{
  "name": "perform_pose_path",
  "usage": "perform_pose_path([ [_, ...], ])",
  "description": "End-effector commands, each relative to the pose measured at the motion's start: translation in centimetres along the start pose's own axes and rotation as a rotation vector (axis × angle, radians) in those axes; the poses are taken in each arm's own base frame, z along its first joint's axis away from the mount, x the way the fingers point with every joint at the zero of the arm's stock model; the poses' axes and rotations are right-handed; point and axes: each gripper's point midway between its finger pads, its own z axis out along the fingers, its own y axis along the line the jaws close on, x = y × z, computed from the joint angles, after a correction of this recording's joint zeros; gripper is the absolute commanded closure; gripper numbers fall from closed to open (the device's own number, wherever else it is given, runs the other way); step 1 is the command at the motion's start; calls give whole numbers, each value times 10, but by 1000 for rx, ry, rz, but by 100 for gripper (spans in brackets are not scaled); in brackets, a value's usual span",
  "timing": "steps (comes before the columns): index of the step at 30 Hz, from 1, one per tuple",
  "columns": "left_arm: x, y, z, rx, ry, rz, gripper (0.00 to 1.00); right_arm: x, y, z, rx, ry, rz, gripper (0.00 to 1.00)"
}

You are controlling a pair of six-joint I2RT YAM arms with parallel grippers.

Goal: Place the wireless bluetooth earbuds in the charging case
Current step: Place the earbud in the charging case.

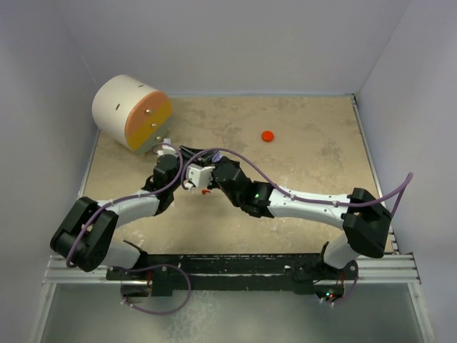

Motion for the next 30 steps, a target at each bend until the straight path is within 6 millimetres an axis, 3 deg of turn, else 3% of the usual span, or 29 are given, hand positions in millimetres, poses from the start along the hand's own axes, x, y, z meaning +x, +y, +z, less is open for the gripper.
perform_pose_path([
  [1,3,-40,5,107,10,8,100,-7,-8,-3,3,-11,11,100],
  [9,2,-33,8,81,7,21,100,6,2,0,-1,60,-30,100],
  [17,2,-29,10,77,10,15,100,3,9,2,-21,59,-42,100],
  [30,2,-38,13,97,11,12,100,1,23,6,-58,79,-53,100],
])
